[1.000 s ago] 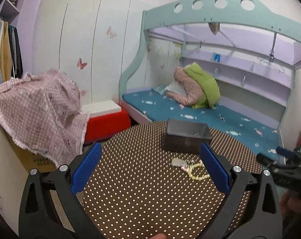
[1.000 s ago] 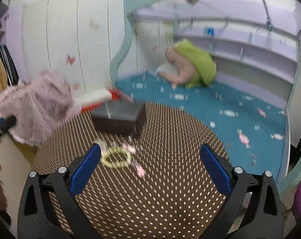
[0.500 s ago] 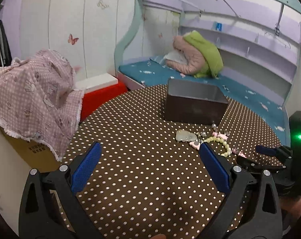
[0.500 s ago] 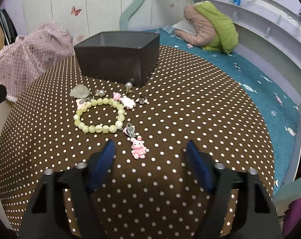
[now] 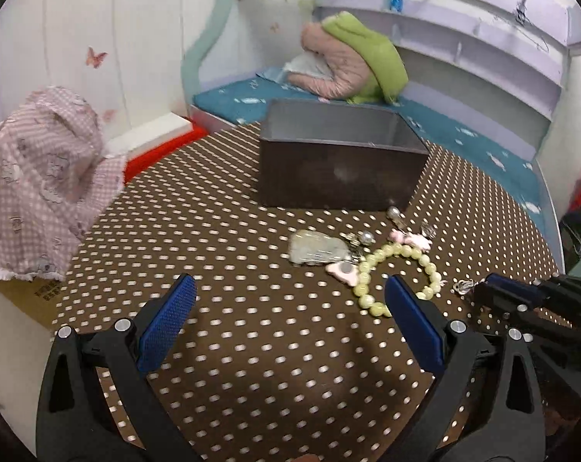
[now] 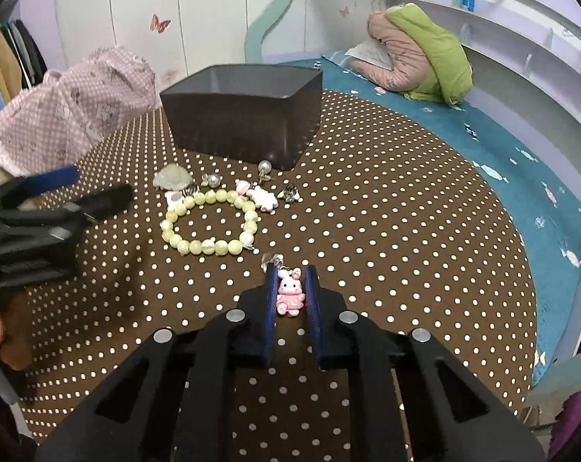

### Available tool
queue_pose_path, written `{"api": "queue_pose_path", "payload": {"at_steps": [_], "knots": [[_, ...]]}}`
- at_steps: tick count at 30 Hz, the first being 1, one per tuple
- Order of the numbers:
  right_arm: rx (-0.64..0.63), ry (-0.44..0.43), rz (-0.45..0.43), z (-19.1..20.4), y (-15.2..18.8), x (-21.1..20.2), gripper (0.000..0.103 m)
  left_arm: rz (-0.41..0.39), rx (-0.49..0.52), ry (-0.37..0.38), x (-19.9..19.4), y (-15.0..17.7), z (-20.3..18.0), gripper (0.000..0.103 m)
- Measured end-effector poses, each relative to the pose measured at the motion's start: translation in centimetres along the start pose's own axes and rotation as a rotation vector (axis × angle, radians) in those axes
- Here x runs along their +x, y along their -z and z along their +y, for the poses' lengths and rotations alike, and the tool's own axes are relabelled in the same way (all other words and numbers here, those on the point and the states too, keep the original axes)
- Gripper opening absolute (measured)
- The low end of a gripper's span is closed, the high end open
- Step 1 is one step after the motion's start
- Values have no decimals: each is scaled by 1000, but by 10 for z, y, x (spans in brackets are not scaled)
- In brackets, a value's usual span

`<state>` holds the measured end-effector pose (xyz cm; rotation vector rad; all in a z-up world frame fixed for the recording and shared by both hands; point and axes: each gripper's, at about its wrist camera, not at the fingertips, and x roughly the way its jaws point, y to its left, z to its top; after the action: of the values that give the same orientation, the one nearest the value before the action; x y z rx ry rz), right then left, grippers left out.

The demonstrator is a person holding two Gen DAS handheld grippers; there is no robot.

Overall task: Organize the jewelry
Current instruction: 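Grasp the pink bunny charm with the right tool while the left tool reaches the pale bracelet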

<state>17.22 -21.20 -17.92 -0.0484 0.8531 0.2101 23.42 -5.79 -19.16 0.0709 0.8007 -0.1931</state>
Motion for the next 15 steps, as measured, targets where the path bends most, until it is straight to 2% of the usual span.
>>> {"api": "queue_pose_path", "payload": {"at_steps": [5, 7, 10, 11, 12, 13, 15], "knots": [[17, -17, -16, -8, -4, -5, 13, 95, 44, 24, 30, -3, -22, 98], [28, -27, -23, -12, -5, -7, 13, 139, 32, 36, 44, -2, -24, 97], [34, -31, -32, -16, -5, -11, 13, 135, 7, 41, 44, -3, -20, 92], [39, -35, -36, -16, -4, -13, 13, 126, 25, 28, 42, -1, -21, 75], [41, -36, -39, -17, -4, -14, 13, 117, 39, 25, 40, -1, -23, 65], [44, -37, -44, -18, -3, -17, 13, 111, 39, 50, 37, 1, -23, 61], [52, -42, -51, -20, -2, -21, 13, 103, 57, 94, 32, 4, -22, 33]]}}
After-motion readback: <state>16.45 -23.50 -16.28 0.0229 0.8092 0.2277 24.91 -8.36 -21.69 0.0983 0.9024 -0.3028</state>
